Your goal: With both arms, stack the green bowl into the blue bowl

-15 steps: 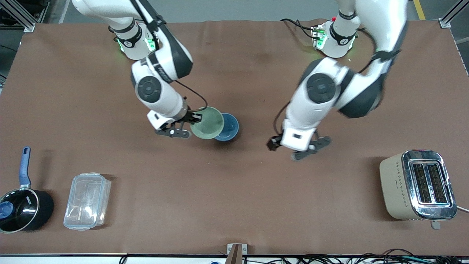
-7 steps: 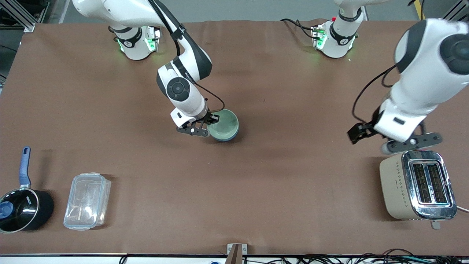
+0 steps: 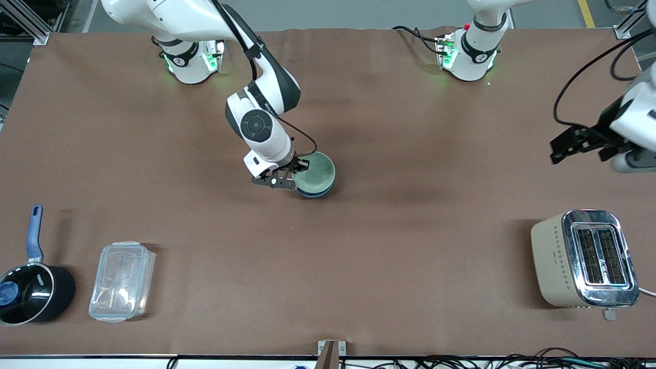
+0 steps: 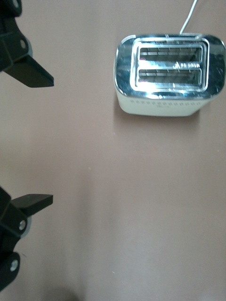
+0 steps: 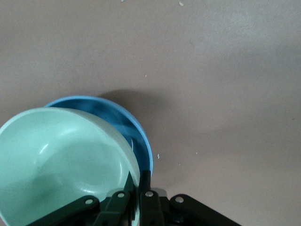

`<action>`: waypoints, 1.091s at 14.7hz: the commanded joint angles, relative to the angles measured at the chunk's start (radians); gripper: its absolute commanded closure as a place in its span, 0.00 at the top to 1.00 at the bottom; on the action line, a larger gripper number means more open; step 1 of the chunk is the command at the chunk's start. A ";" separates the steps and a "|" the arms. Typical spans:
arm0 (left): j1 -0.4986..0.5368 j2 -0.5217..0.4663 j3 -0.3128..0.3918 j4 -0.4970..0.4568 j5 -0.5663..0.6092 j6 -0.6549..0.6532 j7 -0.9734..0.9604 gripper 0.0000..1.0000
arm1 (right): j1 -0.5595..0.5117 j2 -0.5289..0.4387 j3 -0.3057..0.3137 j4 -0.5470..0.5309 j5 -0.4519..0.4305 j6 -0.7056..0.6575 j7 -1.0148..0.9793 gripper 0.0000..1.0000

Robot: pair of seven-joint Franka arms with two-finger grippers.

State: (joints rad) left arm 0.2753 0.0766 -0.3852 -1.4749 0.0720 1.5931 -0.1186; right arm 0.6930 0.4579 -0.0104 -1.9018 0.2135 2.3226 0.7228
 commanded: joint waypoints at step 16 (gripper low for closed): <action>-0.281 -0.089 0.333 -0.051 -0.052 -0.107 0.076 1.00 | -0.508 -0.499 -0.010 0.131 -0.270 -0.487 -0.286 1.00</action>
State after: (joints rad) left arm 0.0000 0.0000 -0.0657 -1.5202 0.0335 1.4952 -0.0597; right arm 0.2748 -0.0184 -0.0441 -1.8058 -0.0432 1.8980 0.5660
